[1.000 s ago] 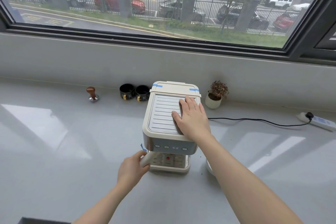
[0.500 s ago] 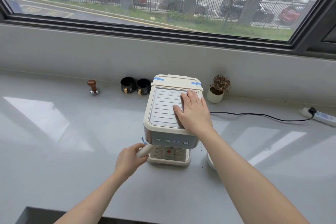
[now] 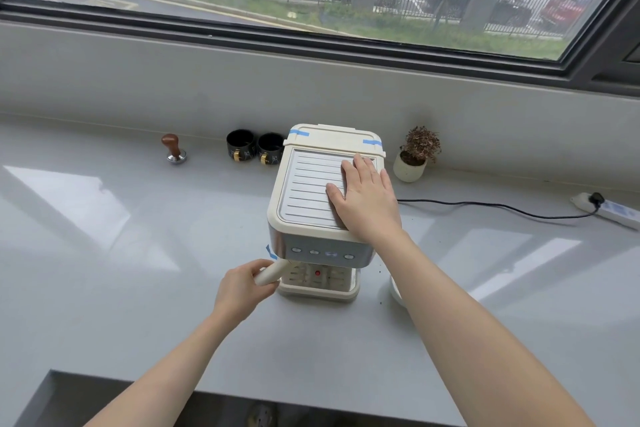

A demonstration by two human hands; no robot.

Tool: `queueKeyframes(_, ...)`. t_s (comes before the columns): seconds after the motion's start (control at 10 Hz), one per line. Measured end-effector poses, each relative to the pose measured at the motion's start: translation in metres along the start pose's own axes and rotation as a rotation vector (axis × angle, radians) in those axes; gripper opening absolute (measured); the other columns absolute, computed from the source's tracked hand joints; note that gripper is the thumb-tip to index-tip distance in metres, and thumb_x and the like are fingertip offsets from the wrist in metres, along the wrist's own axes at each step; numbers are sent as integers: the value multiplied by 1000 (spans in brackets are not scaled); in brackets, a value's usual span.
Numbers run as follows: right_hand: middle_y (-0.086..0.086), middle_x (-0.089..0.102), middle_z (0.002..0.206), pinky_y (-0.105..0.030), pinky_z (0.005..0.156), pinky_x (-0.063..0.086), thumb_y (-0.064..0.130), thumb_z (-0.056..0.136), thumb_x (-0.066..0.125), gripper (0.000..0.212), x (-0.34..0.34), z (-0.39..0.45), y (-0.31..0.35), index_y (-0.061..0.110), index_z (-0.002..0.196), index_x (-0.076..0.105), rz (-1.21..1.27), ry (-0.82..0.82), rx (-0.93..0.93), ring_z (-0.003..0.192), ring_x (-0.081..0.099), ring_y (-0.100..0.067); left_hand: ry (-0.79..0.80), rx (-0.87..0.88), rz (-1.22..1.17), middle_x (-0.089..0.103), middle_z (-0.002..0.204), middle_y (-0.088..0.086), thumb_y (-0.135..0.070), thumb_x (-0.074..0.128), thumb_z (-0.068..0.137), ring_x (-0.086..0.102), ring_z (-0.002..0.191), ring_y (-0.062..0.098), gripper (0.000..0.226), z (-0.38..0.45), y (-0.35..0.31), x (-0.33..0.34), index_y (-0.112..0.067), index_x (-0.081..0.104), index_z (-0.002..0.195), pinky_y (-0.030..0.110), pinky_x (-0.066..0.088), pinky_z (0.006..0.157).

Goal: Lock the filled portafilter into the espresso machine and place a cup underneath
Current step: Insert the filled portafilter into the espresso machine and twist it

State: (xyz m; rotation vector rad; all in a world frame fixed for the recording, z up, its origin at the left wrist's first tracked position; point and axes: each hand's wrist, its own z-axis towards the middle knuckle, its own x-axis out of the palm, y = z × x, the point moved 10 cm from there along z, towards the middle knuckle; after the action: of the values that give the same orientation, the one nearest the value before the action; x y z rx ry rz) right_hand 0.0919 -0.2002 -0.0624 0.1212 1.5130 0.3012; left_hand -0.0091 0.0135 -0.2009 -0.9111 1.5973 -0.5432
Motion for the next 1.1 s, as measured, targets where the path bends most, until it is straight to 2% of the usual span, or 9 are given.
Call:
queueKeyframes(0.2,-2,11,163,-40,121,-2,53,94,22,65,-1,-1,1,22,150,21,8,8,1,150,3,-17,48,-1,14,71,77,-2,-19,74,73,62,66,20,27,7,2,-2,-42,66,85,27,45,54)
queueKeyframes(0.3,-2,11,163,-40,121,-2,53,94,23,64,-1,-2,1,22,150,21,8,8,-2,150,3,-17,80,-10,13,71,79,-1,-21,73,74,56,56,14,24,12,4,-2,-38,69,91,26,44,51)
queueKeyframes(0.4,-1,12,163,-40,121,-2,54,94,23,64,-1,-1,0,22,150,22,3,3,1,150,3,-17,76,-25,9,71,78,0,-22,73,73,54,54,14,24,12,5,0,-36,70,92,29,44,51)
queueKeyframes(0.5,-2,13,163,-40,121,-1,54,94,23,64,-2,-1,0,22,150,23,-6,-6,1,150,5,-17,64,-26,9,71,77,-2,-24,73,72,56,57,15,23,12,6,-2,-40,69,88,32,46,54)
queueKeyframes(0.7,-2,14,163,-40,121,0,54,94,24,64,-1,-1,1,22,149,24,-14,-14,-1,150,6,-17,128,-20,43,65,71,-11,-20,73,74,50,48,11,26,18,2,-9,-37,69,93,24,41,42)
queueKeyframes(0.9,-2,14,163,-39,121,0,53,94,24,63,-2,-1,1,22,149,23,-7,-17,-1,150,5,-17,118,-16,6,67,74,-5,-20,73,73,51,50,14,24,16,2,-6,-35,71,91,28,43,47)
queueKeyframes(1.1,-1,13,163,-39,121,0,54,94,23,64,-1,-1,0,22,150,23,-10,-18,5,150,5,-17,144,-10,18,67,74,-7,-18,73,74,52,50,13,28,18,0,-10,-35,70,95,27,44,47)
